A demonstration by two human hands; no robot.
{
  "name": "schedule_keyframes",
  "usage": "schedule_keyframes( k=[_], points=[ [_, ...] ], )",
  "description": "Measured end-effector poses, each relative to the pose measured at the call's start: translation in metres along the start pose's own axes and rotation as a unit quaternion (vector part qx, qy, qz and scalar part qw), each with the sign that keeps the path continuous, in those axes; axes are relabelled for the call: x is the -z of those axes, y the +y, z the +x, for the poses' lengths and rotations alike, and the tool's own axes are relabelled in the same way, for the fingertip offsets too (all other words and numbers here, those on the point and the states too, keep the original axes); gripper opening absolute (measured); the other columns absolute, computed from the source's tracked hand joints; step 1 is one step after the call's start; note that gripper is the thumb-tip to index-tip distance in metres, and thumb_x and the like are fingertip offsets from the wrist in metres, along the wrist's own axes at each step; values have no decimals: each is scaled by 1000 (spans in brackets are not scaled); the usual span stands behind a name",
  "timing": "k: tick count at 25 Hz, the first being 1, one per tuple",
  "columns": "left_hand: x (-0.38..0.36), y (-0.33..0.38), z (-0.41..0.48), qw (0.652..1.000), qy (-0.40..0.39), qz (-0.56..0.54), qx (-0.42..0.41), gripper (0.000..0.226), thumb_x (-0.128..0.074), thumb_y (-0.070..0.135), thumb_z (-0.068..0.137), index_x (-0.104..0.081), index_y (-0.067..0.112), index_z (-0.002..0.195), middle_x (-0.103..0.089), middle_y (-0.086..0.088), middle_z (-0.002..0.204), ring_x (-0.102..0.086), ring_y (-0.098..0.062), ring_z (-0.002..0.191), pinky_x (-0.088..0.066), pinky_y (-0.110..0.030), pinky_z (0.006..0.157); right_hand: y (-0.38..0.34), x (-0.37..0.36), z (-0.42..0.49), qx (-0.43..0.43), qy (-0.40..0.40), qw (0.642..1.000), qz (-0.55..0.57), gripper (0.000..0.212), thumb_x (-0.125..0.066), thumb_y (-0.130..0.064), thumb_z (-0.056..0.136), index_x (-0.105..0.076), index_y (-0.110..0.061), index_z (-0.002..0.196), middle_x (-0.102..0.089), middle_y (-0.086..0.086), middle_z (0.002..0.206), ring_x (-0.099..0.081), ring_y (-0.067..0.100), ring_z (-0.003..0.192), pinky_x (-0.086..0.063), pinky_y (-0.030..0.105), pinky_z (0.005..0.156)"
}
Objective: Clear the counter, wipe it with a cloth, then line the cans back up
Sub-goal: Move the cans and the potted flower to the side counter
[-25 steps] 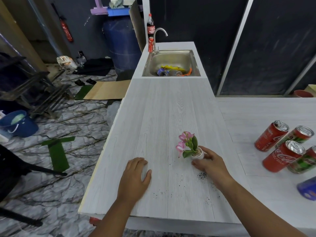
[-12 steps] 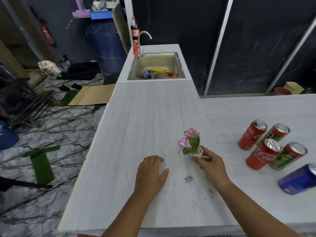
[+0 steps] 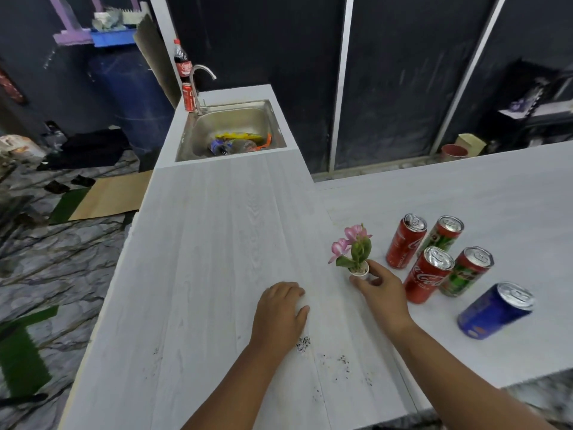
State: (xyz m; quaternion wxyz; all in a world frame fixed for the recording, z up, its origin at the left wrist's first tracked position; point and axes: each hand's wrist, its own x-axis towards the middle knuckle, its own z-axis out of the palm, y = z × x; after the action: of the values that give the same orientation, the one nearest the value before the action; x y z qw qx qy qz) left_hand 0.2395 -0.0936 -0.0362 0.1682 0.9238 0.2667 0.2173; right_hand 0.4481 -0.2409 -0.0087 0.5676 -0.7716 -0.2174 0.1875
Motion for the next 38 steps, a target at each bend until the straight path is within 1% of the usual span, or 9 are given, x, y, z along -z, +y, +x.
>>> schedule_keyframes(
  k=[4,7,10,16,21,24,27,33,38],
  points=[
    [-4,4,5,1000,-5,7,16,27,-77,35,94,-75,20,117,-72,4,124,-65,-21,119,-53,-44,107,3,-2,12,-21,33,999,3,26,-80,-28,92,-77,-39,115,-80,-19,99,-69,-2,81,-50,25,70],
    [-6,4,2,1000,8,5,16,26,-78,35,94,-75,21,115,-73,5,122,-65,-21,118,-53,-43,108,-4,-2,21,-39,51,997,-31,16,-78,-40,91,-72,-53,100,-75,-35,92,-68,-9,86,-52,25,72],
    [-7,3,1,1000,14,1,21,26,-76,37,95,-74,23,116,-72,8,124,-64,-18,119,-48,-37,110,-10,-3,31,-58,64,991,-106,8,-73,-51,90,-70,-50,97,-77,-21,89,-69,5,81,-57,32,74],
    [-7,4,1,1000,6,-9,23,25,-72,39,97,-73,25,118,-70,10,123,-62,-14,118,-45,-33,110,-13,-8,34,-61,64,983,-164,55,-76,-61,85,-68,-41,135,-73,-13,121,-67,18,96,-48,31,71],
    [-5,9,0,1000,-3,-2,26,25,-75,35,97,-73,21,117,-70,7,117,-66,-19,111,-53,-39,106,-10,-10,29,-107,60,984,-131,86,-84,-41,88,-43,-21,161,-43,6,165,-53,29,144,-50,40,105],
    [-5,16,-3,998,-29,3,48,37,-69,42,101,-70,20,132,-67,5,134,-61,-21,128,-46,-45,116,0,-2,-1,-93,59,987,-115,67,-77,-25,94,-49,-19,155,-53,9,153,-59,25,132,-53,40,106],
    [-5,24,-6,996,-40,-16,80,45,-62,46,104,-64,22,142,-61,6,144,-52,-18,139,-37,-43,122,13,15,-44,-55,62,978,-190,54,-74,-28,95,-58,-26,146,-64,0,131,-62,16,112,-56,36,96],
    [-18,71,-21,996,-81,-2,-46,38,-64,43,104,-70,23,135,-66,4,141,-58,-20,135,-43,-45,119,35,55,-116,44,68,913,-400,52,-77,-51,90,-69,-29,136,-66,-4,134,-58,24,122,-50,42,97],
    [-44,129,-40,986,-85,-41,-137,34,-60,45,102,-69,29,130,-67,9,138,-58,-15,133,-41,-45,122,47,91,-155,48,126,907,-399,62,-72,-53,94,-64,-18,144,-62,7,146,-55,33,138,-47,51,114]
  ],
)
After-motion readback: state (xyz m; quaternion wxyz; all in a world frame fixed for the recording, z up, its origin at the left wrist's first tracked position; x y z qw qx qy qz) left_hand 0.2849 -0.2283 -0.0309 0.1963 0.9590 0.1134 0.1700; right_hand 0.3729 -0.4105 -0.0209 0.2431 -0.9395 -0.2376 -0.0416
